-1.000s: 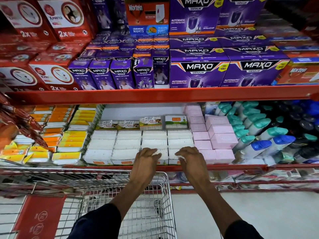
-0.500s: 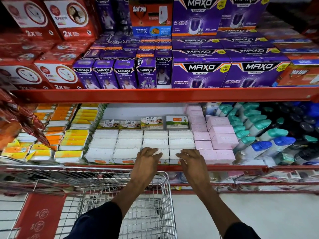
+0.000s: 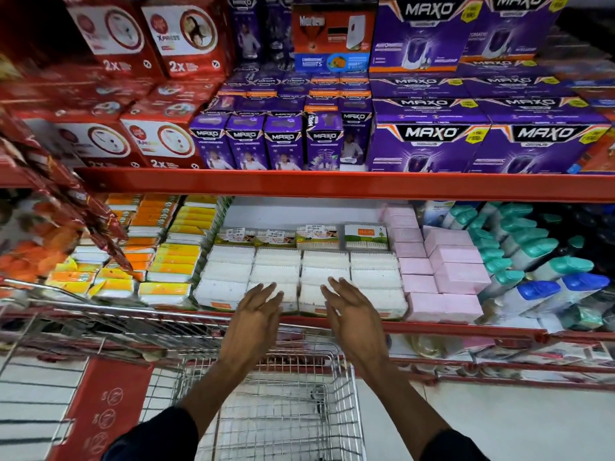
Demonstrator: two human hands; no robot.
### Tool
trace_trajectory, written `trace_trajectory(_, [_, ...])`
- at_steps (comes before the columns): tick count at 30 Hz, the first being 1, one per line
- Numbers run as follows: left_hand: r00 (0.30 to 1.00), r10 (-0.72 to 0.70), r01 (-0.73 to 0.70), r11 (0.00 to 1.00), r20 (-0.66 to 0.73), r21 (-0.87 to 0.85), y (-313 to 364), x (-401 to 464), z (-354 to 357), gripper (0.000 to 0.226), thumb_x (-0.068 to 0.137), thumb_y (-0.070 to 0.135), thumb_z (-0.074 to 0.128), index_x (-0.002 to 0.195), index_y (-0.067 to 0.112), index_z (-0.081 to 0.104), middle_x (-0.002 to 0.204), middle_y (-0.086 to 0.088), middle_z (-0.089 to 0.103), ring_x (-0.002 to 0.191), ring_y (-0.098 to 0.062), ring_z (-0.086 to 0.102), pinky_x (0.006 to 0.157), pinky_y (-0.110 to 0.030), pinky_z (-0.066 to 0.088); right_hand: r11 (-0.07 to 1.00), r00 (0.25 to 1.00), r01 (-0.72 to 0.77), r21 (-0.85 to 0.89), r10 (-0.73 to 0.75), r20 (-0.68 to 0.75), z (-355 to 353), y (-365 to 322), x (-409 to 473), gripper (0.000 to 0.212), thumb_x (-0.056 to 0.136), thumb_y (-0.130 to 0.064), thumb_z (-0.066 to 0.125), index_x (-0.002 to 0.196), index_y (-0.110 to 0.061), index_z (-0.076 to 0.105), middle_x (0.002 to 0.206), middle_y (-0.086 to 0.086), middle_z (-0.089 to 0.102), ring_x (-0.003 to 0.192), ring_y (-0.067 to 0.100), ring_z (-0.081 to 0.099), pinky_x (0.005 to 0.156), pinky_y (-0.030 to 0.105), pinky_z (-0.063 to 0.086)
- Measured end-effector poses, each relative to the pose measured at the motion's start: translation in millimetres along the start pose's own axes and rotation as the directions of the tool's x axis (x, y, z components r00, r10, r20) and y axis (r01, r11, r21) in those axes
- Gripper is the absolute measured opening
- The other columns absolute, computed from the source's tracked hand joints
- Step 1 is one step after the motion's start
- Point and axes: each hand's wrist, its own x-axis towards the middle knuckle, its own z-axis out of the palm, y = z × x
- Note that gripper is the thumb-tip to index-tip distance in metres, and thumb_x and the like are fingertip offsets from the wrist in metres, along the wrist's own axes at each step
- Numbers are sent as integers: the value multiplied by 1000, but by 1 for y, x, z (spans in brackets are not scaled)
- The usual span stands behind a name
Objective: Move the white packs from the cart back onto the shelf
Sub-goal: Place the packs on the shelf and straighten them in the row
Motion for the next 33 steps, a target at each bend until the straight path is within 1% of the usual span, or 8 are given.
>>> trace_trajectory(4, [996, -89, 89, 996, -30, -11, -42, -11, -17, 31, 82, -4, 72, 113, 1, 71, 117, -20, 70, 112, -39, 62, 87, -51, 59, 997, 990, 34, 73, -43, 131, 28, -51, 19, 39, 84, -4, 65, 121, -17, 67, 128, 6, 67, 122, 24, 58, 106, 39, 47])
trace_trajectory(10, [991, -136, 136, 991, -5, 19, -83, -13, -34, 36, 76, -11, 73, 110, 1, 72, 108, -19, 72, 106, -38, 64, 84, -46, 60, 996, 960, 63, -57, -44, 276, 70, -88, 41, 55, 67, 10, 67, 115, -17, 69, 117, 3, 69, 110, 25, 57, 91, 36, 54])
trace_trajectory(16, [995, -99, 99, 995, 16, 26, -98, -9, -31, 32, 78, -7, 73, 107, 7, 75, 105, -14, 74, 105, -34, 63, 78, -43, 61, 992, 966, 33, -124, 0, 260, 77, -93, 43, 55, 66, 13, 66, 111, -19, 71, 112, -1, 69, 105, 20, 55, 87, 34, 54])
trace_trajectory(20, [999, -43, 43, 998, 3, 35, -102, -11, -30, 37, 73, -9, 76, 106, 7, 75, 103, -15, 74, 100, -33, 64, 76, -41, 61, 991, 964, 25, -134, 12, 264, 80, -93, 42, 52, 69, 10, 67, 112, -19, 71, 111, -1, 70, 104, 20, 57, 93, 38, 54])
trace_trajectory(22, [1000, -6, 8, 999, -25, 43, -103, -13, -28, 34, 78, -4, 74, 110, 6, 73, 111, -17, 73, 106, -35, 63, 84, -45, 59, 987, 972, 43, -155, -6, 233, 82, -92, 37, 45, 77, 4, 67, 117, -17, 69, 121, 1, 69, 112, 22, 58, 100, 40, 52])
trace_trajectory(26, [999, 45, -44, 996, -1, 76, -111, -27, -16, 45, 99, 25, 51, 142, 9, 48, 154, -12, 40, 145, -30, 31, 119, -49, 24, 985, 983, 108, -132, -86, 165, 89, -94, 17, 44, 101, -23, 46, 144, -14, 42, 154, 5, 39, 145, 23, 29, 122, 39, 19])
trace_trajectory(29, [993, 76, -85, 991, 87, 105, -117, -38, -5, 58, 104, 35, 40, 154, 13, 23, 164, -8, 11, 153, -23, 0, 121, -48, 6, 976, 967, 131, -174, -87, 240, 98, -93, 5, 53, 105, -33, 29, 154, -17, 16, 163, 3, 11, 151, 18, 0, 121, 43, 7])
trace_trajectory(33, [987, 72, -89, 989, 142, 118, -119, -41, 2, 63, 105, 41, 34, 156, 15, 10, 165, -10, 3, 152, -22, -8, 122, -43, -2, 972, 957, 130, -194, -72, 281, 106, -89, -1, 56, 105, -35, 26, 155, -18, 7, 164, 3, 4, 150, 17, -9, 121, 45, 6])
